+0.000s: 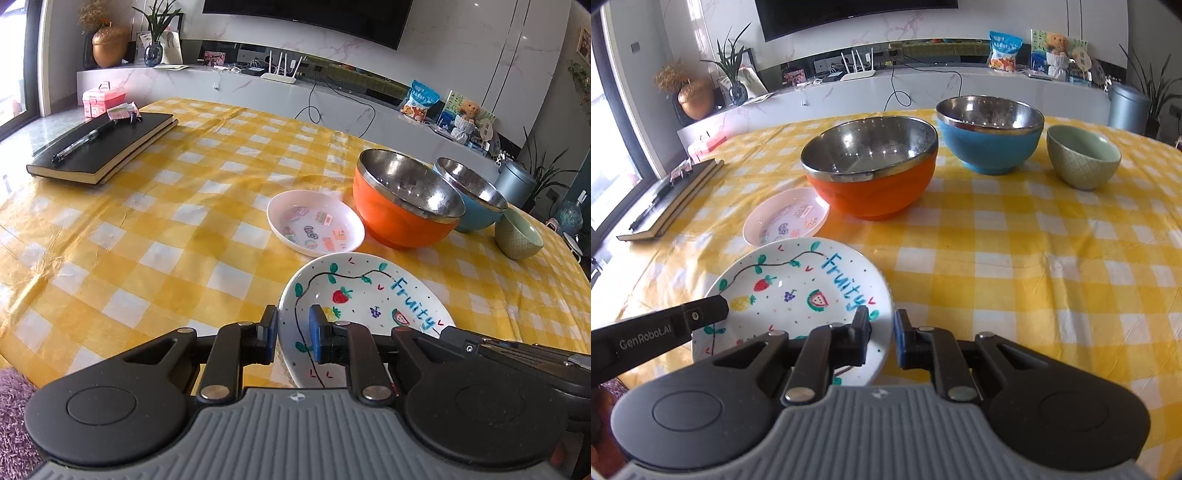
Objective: Organize plates and bowls
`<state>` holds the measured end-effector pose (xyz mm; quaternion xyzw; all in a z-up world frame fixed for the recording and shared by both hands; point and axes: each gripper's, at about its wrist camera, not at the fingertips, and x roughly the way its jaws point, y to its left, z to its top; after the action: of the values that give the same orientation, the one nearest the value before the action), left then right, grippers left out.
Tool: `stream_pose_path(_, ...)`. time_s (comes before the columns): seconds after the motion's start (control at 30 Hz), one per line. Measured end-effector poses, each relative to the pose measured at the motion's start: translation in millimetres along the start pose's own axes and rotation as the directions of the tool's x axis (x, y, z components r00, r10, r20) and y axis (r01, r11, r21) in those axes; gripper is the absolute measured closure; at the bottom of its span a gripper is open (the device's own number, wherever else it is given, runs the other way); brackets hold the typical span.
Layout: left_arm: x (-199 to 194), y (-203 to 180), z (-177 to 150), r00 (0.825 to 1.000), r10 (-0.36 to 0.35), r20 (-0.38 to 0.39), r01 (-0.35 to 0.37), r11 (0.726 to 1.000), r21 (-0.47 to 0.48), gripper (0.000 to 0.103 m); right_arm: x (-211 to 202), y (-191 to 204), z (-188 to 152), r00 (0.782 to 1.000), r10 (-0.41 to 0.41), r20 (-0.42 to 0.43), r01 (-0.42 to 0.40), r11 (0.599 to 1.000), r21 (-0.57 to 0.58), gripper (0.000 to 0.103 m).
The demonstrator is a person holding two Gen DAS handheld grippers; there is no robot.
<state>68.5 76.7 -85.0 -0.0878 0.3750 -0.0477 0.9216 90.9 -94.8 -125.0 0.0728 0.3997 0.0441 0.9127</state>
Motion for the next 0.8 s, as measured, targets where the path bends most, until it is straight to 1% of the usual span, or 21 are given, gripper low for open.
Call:
stream_pose_path(0.3,2,-7,-2,0.999,0.038,0.008,-0.038,0.997,0.063,0.084,0,5,-1,1.0,-0.025,0.012,0.025,0.999,-0.038,0.09)
stream_pose_path(0.37,4,-8,-4,0.999,0.046,-0.002,-0.046,0.996,0.077,0.084,0,6,-2,0.999,-0.028,0.015,0.029,0.999,-0.044,0.09)
stream_pose_path(0.6,5,-11,-5,0.998,0.049,0.025,-0.052,0.99,0.129,0.084,0,9,-4,0.999,-0.043,0.031,0.045,0.997,-0.063,0.09)
stream_pose_path(0.8,8,-9,-5,0.999,0.038,0.036,-0.042,0.99,0.138,0.084,0,11,-6,0.998,-0.049,0.046,0.052,0.996,-0.071,0.09)
